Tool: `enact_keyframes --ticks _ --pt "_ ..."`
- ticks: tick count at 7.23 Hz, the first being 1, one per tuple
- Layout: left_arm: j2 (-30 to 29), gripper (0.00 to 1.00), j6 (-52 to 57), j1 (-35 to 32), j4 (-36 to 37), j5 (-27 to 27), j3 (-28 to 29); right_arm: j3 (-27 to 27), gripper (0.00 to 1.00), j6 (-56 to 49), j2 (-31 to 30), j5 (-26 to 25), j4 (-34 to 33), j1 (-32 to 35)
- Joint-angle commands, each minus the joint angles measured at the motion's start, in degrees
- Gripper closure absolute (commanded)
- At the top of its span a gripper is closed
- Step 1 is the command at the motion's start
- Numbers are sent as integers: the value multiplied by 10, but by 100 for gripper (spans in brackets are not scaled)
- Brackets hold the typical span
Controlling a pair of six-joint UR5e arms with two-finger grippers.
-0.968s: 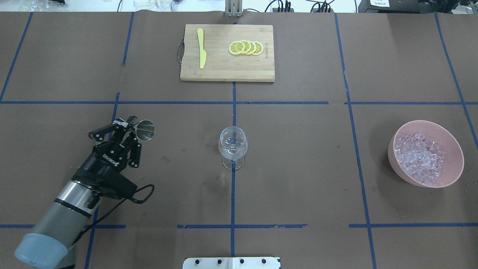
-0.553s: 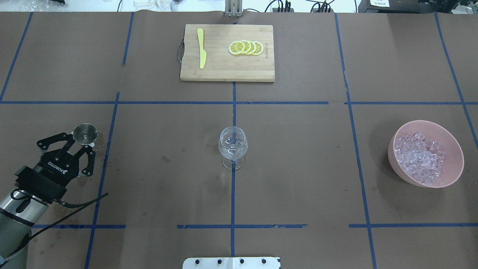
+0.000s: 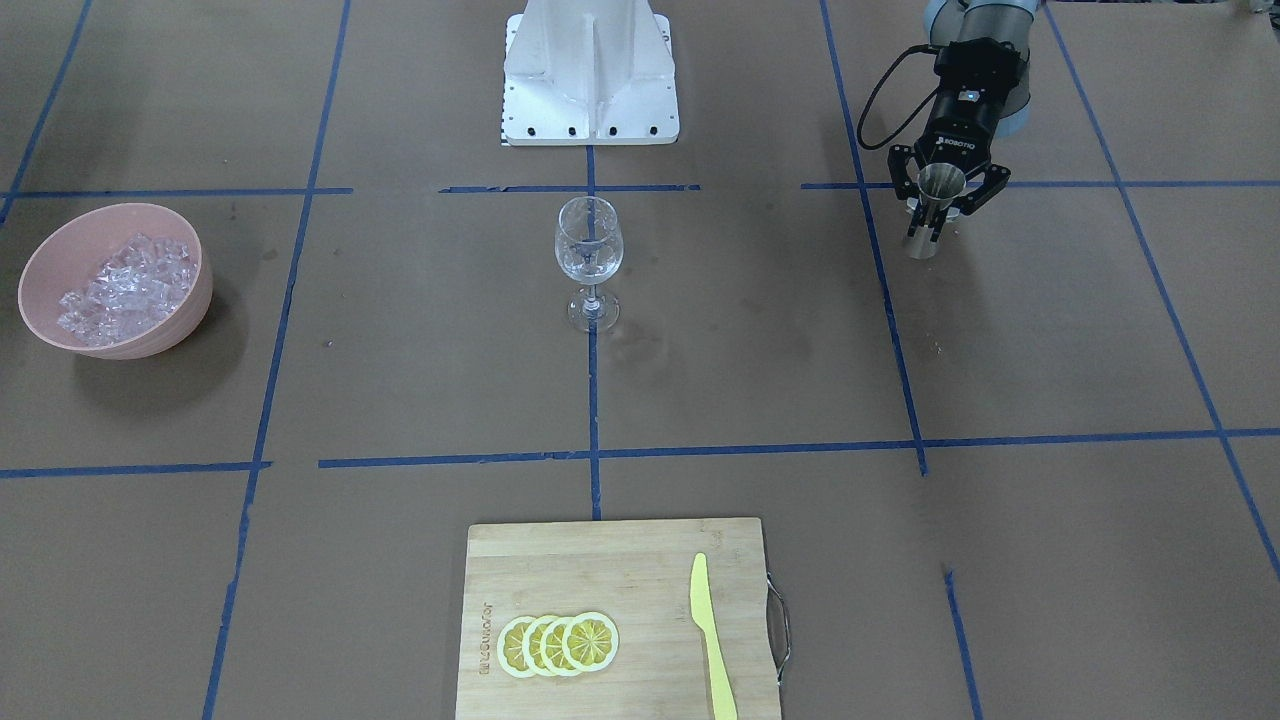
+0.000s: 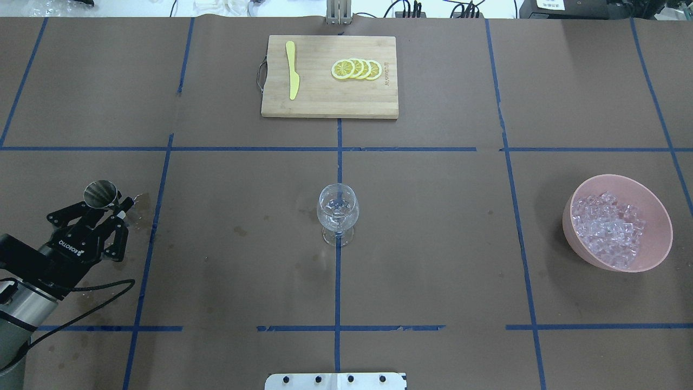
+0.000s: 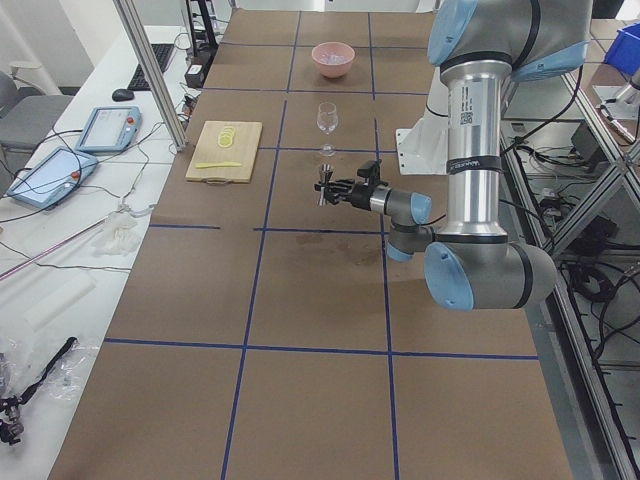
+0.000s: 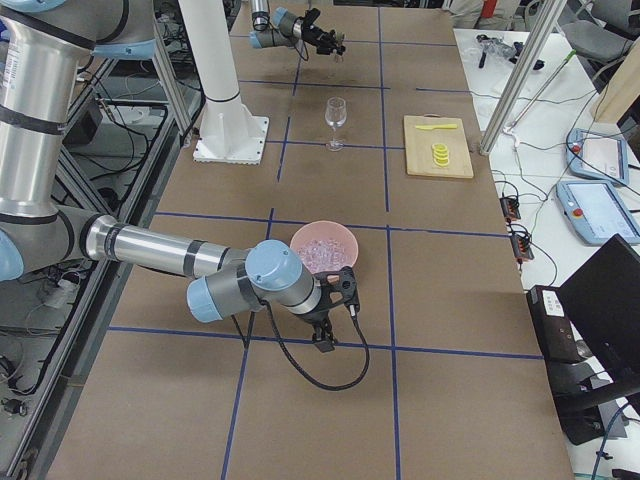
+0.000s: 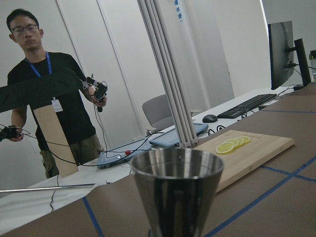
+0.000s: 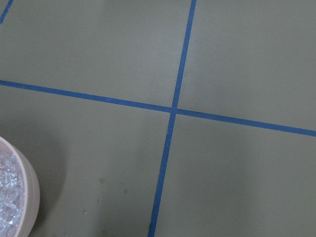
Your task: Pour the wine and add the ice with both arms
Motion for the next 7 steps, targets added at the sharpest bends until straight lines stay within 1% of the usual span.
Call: enact_keyframes --ticks 1,2,3,4,6,7 --pt "1 100 -198 0 106 -28 14 0 0 0 2 0 -3 0" --pt "3 100 -260 0 131 -55 16 0 0 0 1 0 -3 0" --pt "6 100 -270 -2 133 -54 29 1 0 -1 1 1 -1 0" --pt "9 100 -271 -6 132 -46 42 1 0 0 1 0 1 0" --pt "9 100 -271 -23 132 -5 45 1 0 -1 1 -1 2 0" --pt "6 100 -271 -32 132 7 59 1 0 -1 1 -1 2 0"
